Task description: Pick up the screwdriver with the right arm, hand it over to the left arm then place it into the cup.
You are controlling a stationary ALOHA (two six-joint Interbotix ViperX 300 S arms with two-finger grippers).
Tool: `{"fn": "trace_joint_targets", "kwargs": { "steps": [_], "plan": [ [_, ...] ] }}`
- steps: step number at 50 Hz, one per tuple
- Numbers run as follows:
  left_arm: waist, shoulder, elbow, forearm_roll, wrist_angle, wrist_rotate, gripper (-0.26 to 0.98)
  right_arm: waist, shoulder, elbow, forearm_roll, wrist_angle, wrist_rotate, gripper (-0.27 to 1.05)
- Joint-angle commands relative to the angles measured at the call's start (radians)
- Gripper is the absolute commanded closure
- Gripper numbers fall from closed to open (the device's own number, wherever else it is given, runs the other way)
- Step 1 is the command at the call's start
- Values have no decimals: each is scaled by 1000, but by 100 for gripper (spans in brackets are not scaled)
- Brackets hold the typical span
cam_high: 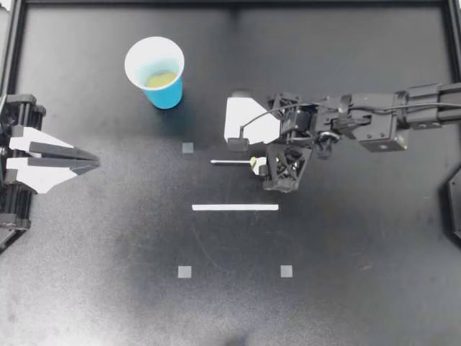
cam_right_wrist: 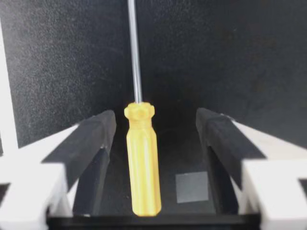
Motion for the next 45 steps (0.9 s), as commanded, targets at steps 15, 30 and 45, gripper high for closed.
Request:
{"fn": "trace_joint_targets", "kwargs": {
  "steps": [15,30,45],
  "plan": [
    [-3,5,-12,-2,-11,3,58,9,23,-20,3,-15,-2,18],
    [-3,6,-11,0,-11,3,58,9,15,-17,3,-6,0,52],
    [2,17,9,-8,-64,8,58,9,-43,-6,14,-14,6,77]
  ]
}}
